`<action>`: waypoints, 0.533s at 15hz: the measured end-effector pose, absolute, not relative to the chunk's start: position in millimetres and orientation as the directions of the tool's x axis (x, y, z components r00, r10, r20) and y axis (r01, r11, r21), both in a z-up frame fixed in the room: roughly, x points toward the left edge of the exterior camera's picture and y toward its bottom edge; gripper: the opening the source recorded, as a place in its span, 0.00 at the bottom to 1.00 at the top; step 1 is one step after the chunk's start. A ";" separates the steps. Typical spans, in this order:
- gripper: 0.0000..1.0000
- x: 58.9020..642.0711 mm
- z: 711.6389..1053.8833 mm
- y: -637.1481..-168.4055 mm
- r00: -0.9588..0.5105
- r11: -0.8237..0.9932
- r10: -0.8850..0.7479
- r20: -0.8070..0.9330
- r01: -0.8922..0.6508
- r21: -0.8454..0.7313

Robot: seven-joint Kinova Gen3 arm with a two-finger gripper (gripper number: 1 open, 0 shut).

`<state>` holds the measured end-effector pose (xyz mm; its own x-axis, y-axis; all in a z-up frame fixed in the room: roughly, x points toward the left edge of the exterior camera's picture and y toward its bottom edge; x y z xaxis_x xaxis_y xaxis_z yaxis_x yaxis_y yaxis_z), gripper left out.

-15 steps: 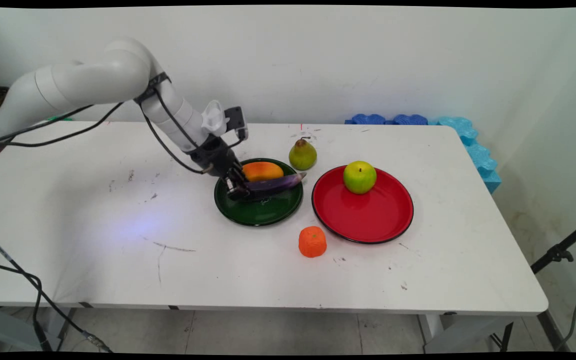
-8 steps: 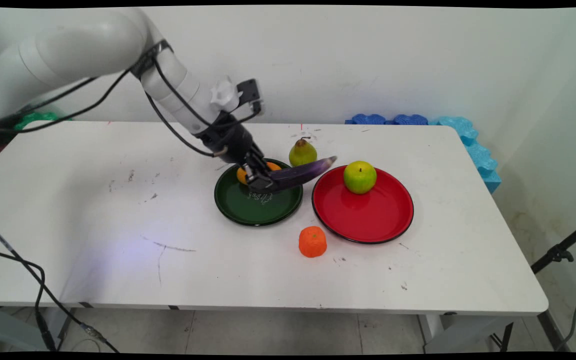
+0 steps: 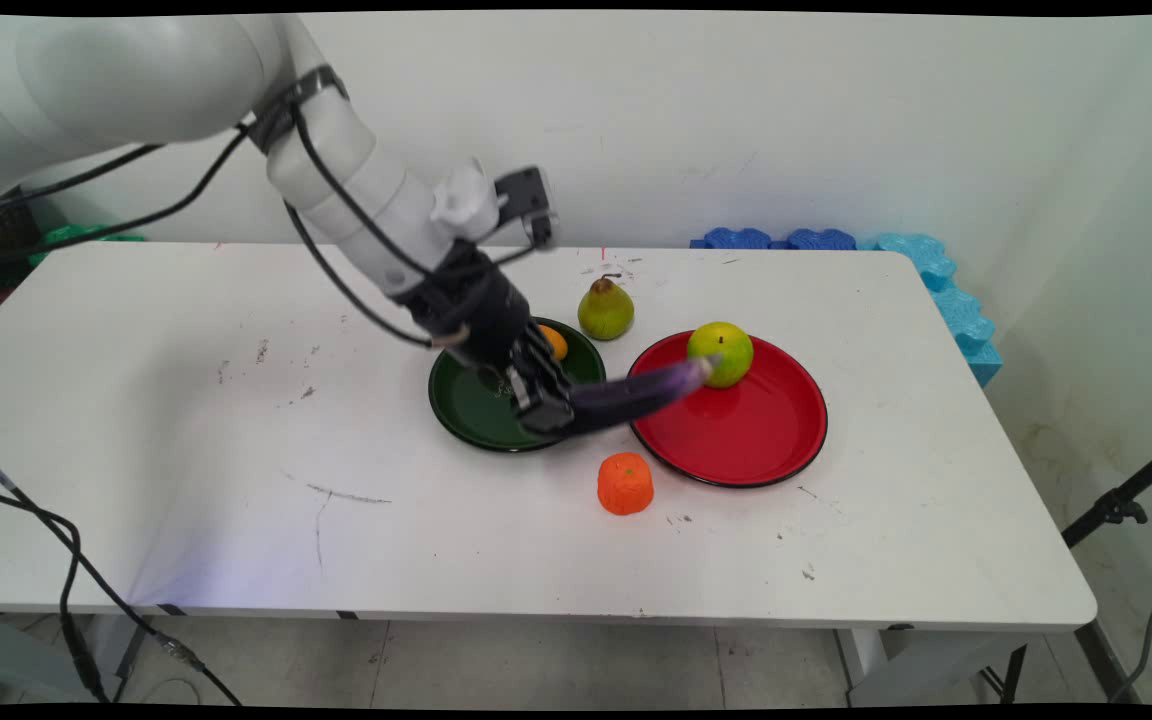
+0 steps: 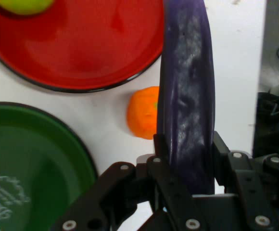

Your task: Place the picked object on the table

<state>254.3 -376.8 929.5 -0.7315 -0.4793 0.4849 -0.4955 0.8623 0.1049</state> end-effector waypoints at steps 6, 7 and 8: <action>0.00 232.2 900.4 -339.5 -0.757 0.861 -0.492 0.430 -0.496 0.112; 0.00 229.6 894.3 -335.8 -0.761 0.861 -0.492 0.422 -0.497 0.109; 0.00 227.6 889.0 -333.4 -0.763 0.861 -0.493 0.417 -0.498 0.107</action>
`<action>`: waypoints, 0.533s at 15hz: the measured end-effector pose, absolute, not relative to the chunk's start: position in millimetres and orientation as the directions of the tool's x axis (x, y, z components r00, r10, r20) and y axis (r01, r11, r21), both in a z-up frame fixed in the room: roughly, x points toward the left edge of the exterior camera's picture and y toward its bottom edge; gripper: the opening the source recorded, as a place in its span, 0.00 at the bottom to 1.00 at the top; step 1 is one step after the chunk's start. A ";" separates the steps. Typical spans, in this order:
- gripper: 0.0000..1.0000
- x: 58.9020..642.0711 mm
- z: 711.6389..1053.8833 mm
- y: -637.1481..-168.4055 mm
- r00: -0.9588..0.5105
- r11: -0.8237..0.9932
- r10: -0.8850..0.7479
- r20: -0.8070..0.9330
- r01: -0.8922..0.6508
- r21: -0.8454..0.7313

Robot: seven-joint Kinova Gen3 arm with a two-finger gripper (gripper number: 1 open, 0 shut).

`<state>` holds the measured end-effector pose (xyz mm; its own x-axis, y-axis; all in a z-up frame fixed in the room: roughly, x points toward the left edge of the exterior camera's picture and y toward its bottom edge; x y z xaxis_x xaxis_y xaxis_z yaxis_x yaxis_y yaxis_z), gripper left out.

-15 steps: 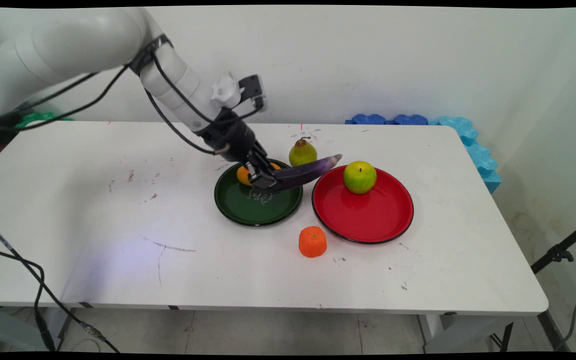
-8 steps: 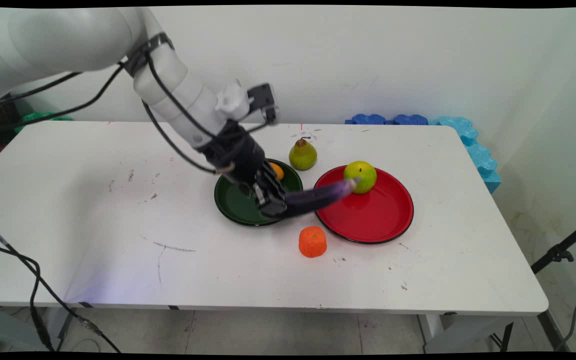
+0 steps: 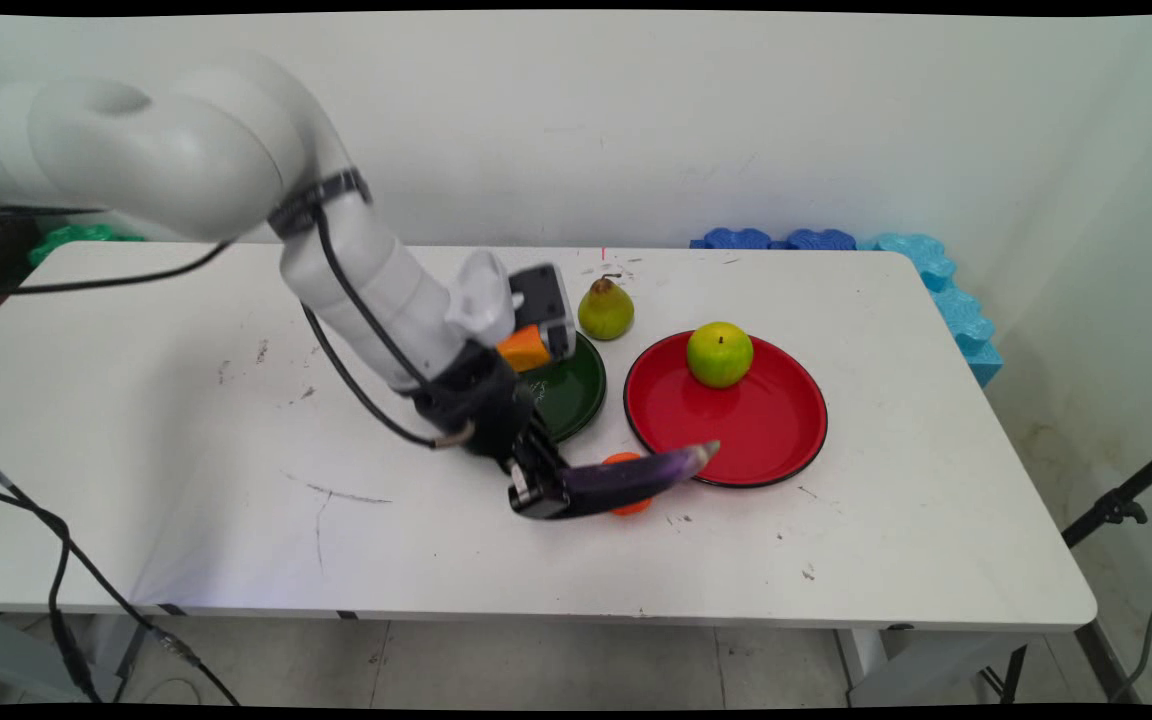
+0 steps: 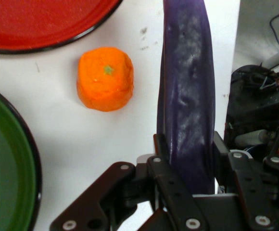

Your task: Place the picked object on the table

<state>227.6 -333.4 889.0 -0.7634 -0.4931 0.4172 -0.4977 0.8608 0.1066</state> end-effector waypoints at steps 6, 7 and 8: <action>0.00 218.7 851.0 -322.2 -0.780 0.863 -0.492 0.387 -0.496 0.096; 0.00 217.7 845.8 -321.2 -0.783 0.864 -0.489 0.385 -0.494 0.093; 0.00 216.8 841.2 -320.4 -0.785 0.866 -0.486 0.385 -0.492 0.090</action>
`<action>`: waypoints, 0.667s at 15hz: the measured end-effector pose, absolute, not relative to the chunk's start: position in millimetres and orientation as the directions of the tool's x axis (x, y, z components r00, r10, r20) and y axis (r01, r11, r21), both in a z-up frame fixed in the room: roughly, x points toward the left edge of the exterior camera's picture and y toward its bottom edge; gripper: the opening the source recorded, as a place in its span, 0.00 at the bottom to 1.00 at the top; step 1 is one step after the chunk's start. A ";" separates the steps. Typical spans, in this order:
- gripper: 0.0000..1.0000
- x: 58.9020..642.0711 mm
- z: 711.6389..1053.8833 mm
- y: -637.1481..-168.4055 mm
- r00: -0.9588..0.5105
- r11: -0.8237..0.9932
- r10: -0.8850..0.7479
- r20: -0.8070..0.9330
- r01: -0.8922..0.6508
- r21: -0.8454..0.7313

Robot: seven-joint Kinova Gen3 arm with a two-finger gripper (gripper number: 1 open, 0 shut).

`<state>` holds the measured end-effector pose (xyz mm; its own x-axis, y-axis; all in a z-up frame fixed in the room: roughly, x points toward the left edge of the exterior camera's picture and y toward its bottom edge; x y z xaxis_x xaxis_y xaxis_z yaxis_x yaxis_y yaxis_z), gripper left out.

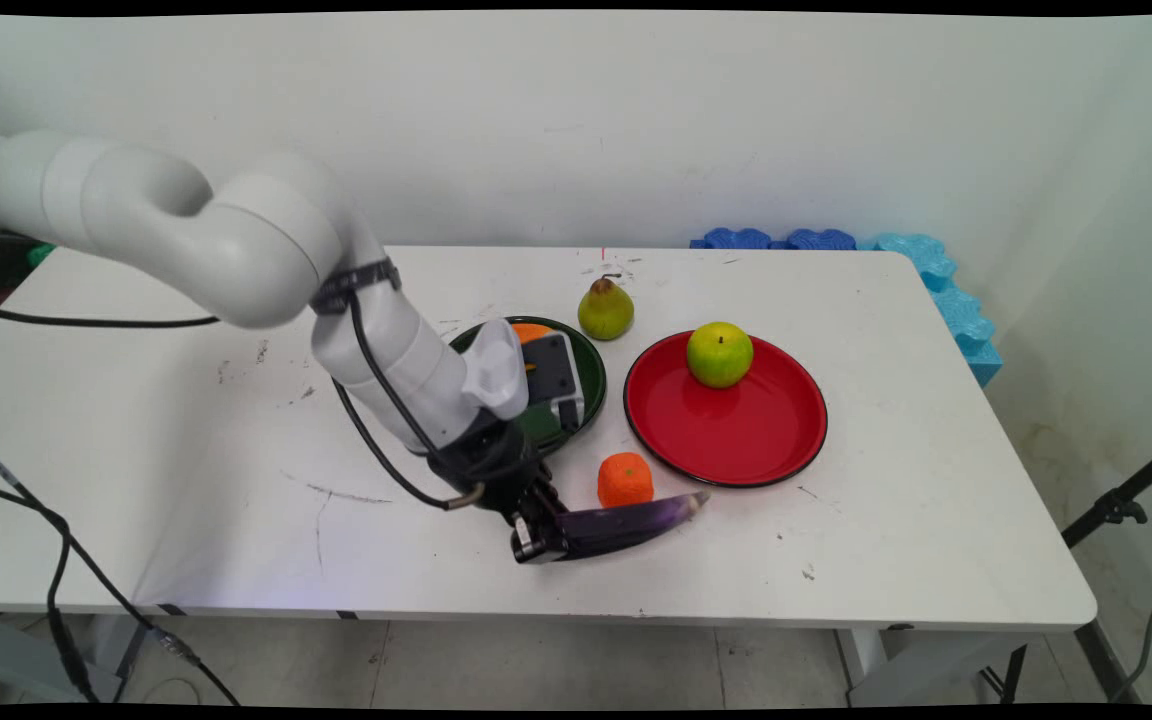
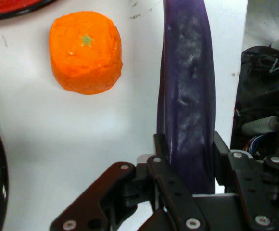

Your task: Place the picked object on the table

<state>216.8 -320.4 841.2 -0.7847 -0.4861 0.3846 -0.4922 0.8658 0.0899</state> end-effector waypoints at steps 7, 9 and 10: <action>0.00 211.8 822.7 -319.1 -0.792 0.873 -0.470 0.389 -0.482 0.074; 1.00 210.9 819.8 -319.1 -0.793 0.875 -0.467 0.392 -0.480 0.071; 1.00 210.1 819.5 -319.0 -0.792 0.876 -0.465 0.396 -0.478 0.073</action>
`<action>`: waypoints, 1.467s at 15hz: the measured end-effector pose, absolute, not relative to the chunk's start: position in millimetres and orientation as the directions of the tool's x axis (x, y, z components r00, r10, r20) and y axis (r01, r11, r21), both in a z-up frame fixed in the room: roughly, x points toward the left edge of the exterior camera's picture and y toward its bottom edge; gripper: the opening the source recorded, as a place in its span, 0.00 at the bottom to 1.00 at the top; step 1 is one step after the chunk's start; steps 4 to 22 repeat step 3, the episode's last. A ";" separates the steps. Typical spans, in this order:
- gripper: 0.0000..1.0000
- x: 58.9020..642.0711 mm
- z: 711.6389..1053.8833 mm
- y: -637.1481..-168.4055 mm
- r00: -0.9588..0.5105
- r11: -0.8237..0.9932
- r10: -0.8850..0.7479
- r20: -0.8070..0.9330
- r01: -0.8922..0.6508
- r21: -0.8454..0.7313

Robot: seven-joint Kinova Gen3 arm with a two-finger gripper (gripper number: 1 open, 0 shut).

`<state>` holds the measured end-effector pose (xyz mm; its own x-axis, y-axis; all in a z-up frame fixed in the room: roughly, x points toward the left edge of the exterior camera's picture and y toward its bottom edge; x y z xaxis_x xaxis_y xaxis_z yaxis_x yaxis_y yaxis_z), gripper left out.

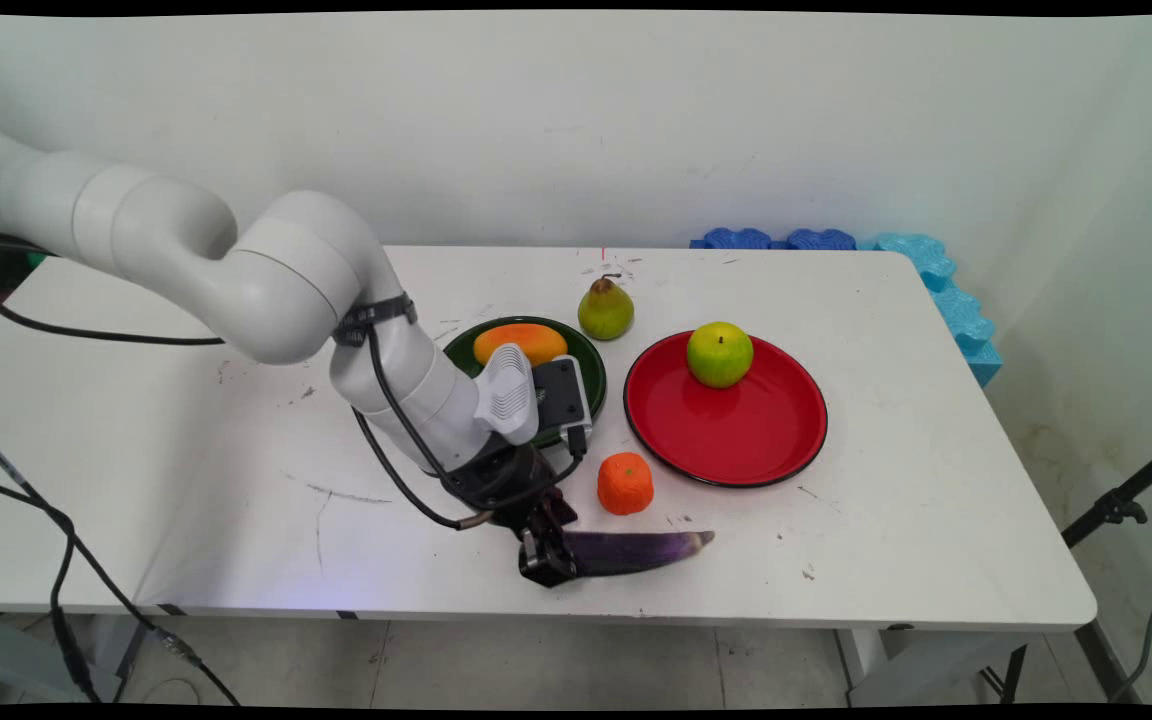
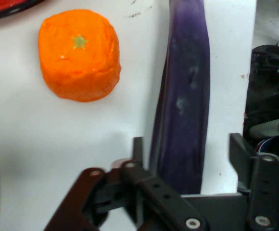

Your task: Place the picked object on the table

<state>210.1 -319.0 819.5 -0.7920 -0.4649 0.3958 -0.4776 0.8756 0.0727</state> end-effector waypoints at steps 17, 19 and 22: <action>1.00 206.8 823.8 -319.2 -0.789 0.881 -0.454 0.414 -0.466 0.078; 1.00 206.8 823.8 -319.2 -0.789 0.881 -0.454 0.414 -0.466 0.078; 1.00 206.8 823.8 -319.2 -0.789 0.881 -0.454 0.414 -0.466 0.078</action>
